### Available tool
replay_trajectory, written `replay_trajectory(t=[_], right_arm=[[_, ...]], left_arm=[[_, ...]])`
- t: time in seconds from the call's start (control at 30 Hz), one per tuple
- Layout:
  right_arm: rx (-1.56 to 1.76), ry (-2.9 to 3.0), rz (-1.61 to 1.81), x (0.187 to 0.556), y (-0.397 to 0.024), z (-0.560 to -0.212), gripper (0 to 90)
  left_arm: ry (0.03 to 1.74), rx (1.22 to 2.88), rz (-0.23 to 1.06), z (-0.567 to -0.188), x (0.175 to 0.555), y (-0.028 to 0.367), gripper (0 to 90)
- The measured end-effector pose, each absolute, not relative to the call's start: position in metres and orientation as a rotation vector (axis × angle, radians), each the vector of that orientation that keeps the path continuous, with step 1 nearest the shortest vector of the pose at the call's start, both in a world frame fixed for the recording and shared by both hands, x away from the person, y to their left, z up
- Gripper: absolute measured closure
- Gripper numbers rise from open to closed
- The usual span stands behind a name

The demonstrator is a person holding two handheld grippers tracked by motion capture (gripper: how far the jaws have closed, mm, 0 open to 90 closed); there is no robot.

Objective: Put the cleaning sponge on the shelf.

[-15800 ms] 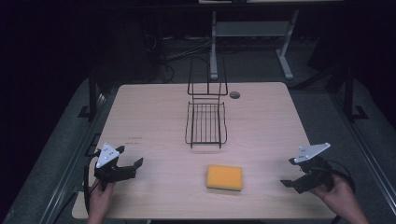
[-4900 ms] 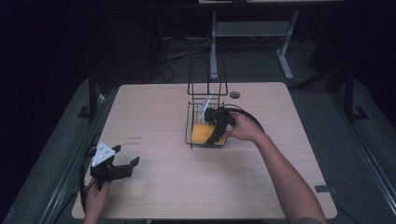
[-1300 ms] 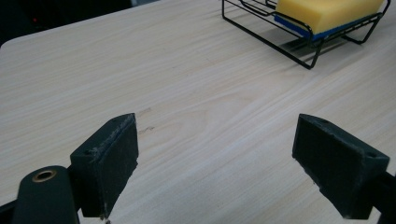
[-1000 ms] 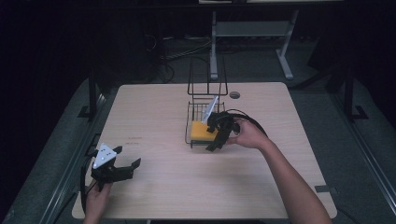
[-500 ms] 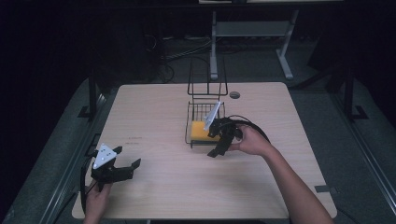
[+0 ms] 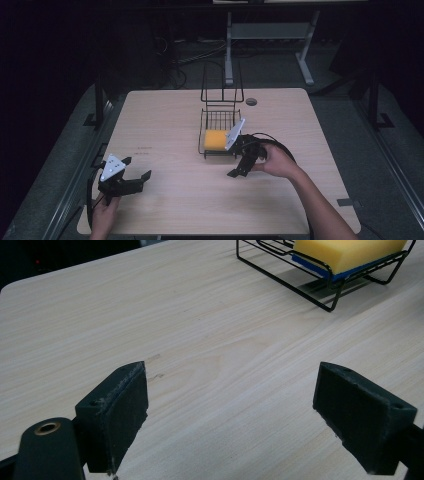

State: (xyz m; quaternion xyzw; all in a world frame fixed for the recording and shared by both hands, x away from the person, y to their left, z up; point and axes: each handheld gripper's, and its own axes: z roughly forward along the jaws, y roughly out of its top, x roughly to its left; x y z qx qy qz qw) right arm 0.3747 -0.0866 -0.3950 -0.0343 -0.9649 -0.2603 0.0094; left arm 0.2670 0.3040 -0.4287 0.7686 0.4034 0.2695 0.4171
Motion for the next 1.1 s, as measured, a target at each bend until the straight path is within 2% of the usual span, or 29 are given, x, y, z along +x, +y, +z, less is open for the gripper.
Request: replay_trajectory(t=[1.1], right_arm=[[-0.276, -3.017, -0.851, 0.342, -0.147, -0.417, 17.1]], left_arm=[[1.002, 1.941, 0.682, -0.429, 0.266, 0.302, 13.9]])
